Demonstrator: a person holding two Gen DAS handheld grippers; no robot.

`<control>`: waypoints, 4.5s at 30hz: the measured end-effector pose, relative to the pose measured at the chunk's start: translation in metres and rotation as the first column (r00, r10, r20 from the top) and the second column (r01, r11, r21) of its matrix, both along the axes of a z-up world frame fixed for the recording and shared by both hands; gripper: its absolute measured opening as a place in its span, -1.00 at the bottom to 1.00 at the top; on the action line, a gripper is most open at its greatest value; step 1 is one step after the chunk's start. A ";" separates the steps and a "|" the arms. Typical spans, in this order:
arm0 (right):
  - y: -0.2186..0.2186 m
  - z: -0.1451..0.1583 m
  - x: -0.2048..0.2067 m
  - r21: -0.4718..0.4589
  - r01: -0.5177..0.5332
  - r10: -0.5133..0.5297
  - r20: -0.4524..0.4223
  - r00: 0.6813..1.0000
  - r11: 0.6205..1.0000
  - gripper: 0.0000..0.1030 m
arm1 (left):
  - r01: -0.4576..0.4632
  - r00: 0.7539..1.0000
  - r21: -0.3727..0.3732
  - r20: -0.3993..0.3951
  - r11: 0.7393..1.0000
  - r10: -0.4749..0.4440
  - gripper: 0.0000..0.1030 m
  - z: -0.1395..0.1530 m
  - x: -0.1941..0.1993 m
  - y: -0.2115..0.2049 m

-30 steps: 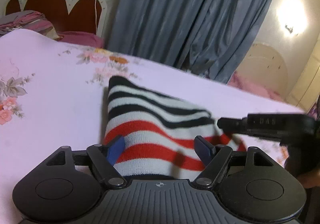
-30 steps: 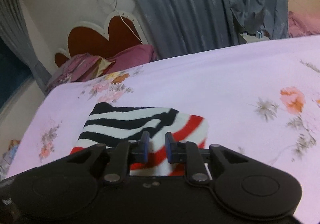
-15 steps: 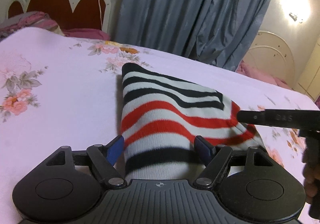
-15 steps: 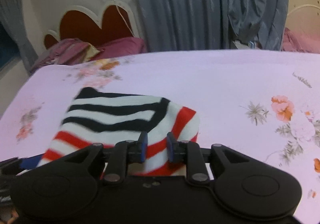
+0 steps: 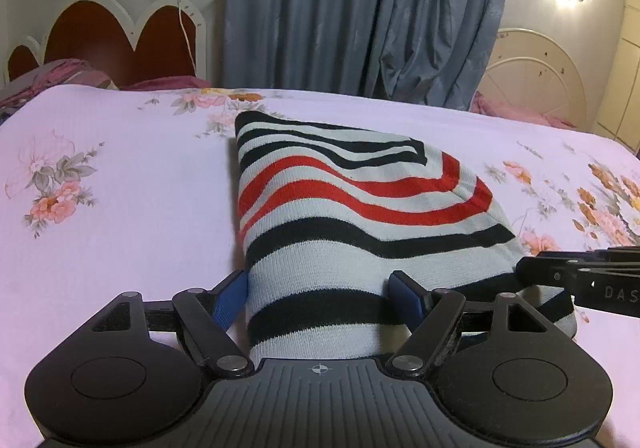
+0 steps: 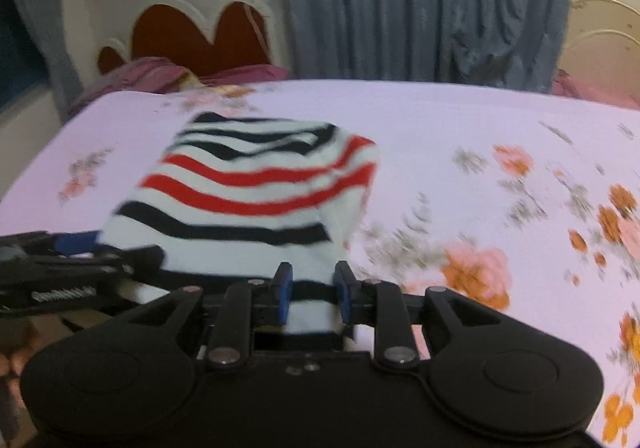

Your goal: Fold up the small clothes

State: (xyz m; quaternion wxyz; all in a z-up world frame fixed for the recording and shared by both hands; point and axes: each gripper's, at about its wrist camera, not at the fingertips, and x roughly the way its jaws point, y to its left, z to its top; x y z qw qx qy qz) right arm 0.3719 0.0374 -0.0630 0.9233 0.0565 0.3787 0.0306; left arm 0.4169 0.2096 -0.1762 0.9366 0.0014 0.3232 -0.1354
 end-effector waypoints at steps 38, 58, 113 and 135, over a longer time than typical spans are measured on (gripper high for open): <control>-0.021 -0.028 -0.015 0.123 0.164 -0.145 -0.150 0.978 0.979 0.13 | -0.057 0.988 0.024 -0.140 0.998 0.060 1.00 -0.007 -0.010 0.003; -0.020 0.036 -0.097 0.154 -0.027 0.039 -0.075 0.996 0.988 0.48 | -0.201 0.979 0.197 0.017 0.960 0.201 1.00 0.065 -0.120 -0.019; -0.014 0.171 -0.358 -0.041 0.018 -0.003 0.336 0.942 0.999 0.98 | -0.364 0.923 0.080 0.168 0.928 0.347 1.00 0.193 -0.400 -0.014; -0.013 0.167 -0.353 -0.036 0.010 0.001 0.318 0.948 0.999 0.98 | -0.376 0.919 0.084 0.161 0.923 0.359 1.00 0.188 -0.396 -0.012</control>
